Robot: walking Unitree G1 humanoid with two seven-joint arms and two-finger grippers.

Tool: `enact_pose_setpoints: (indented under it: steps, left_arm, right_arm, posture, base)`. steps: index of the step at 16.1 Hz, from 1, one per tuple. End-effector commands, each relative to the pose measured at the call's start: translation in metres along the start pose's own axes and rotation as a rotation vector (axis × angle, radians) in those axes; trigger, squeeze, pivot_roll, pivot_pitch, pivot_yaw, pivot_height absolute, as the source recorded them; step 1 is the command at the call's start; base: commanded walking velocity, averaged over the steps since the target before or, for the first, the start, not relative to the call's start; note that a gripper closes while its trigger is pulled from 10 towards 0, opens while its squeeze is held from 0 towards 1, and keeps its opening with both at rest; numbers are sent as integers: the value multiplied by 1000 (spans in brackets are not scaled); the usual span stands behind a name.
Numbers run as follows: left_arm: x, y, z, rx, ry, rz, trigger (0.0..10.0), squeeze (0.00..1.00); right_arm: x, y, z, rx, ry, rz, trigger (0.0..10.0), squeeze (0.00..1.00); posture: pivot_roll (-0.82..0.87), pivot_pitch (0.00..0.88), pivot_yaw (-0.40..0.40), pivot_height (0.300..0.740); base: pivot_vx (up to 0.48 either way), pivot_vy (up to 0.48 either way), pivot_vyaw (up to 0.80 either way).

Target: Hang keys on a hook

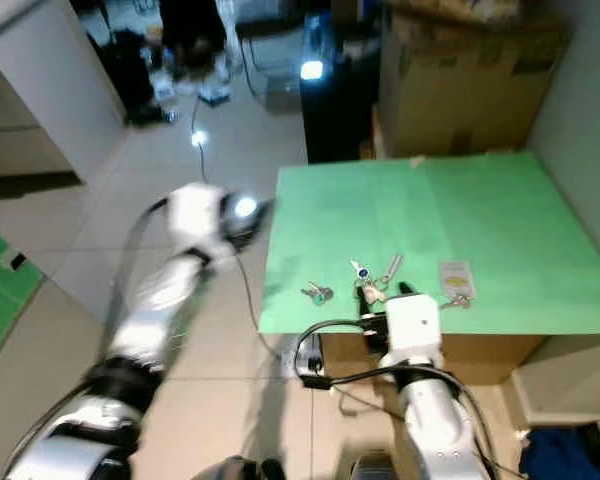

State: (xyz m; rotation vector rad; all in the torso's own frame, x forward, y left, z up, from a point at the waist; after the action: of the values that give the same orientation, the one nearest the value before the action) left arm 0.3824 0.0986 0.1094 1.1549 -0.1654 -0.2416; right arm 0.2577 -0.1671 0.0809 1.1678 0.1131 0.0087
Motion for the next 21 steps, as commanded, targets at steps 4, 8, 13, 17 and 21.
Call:
enact_pose_setpoints:
  steps: [4, 8, 13, 17, 21]
  left_arm:
    - [-59, -17, -72, 75, 208, -38, 10000, 0]
    - [-57, -21, -22, 99, 12, -17, 10000, 0]
    - [-91, -15, -28, 83, 9, -15, 10000, 0]
    - [-76, -6, -9, 85, -61, 30, 10000, 0]
    - [-69, -2, 5, 81, -127, 25, 10000, 0]
  right_arm:
    - [-25, -7, 48, 35, -226, -10, 10000, 0]
    - [-12, -12, 42, -1, -183, -18, 10000, 0]
    - [-25, 1, 42, -33, -190, 45, 10000, 0]
    - [-25, 0, 40, -33, -182, 43, 10000, 0]
    - [-15, 2, 43, -42, -183, 50, 10000, 0]
  posture:
    - [-228, 0, 89, 732]
    - [-196, 0, 81, 732]
    - [-194, 0, 74, 732]
    - [-197, 0, 72, 732]
    - [-209, 0, 92, 732]
  base:
    - [0, 0, 0]
    - [0, 0, 0]
    - [0, 0, 0]
    - [0, 0, 0]
    - [401, -260, 0]
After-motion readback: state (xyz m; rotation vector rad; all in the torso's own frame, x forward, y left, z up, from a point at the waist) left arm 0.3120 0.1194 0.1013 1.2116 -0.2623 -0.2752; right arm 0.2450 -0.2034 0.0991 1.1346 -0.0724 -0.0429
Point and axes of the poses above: a point about 5 cm out from each wrist's last joint towards the gripper, its own x axis pointing out of the wrist towards the gripper, its own y axis along the axis of the wrist's last joint, z = x × y, the point moved 4 cm from there along x, pointing out of the wrist towards the gripper, and after that the axes turned 15 degrees about -x, right-handed, at the moved point
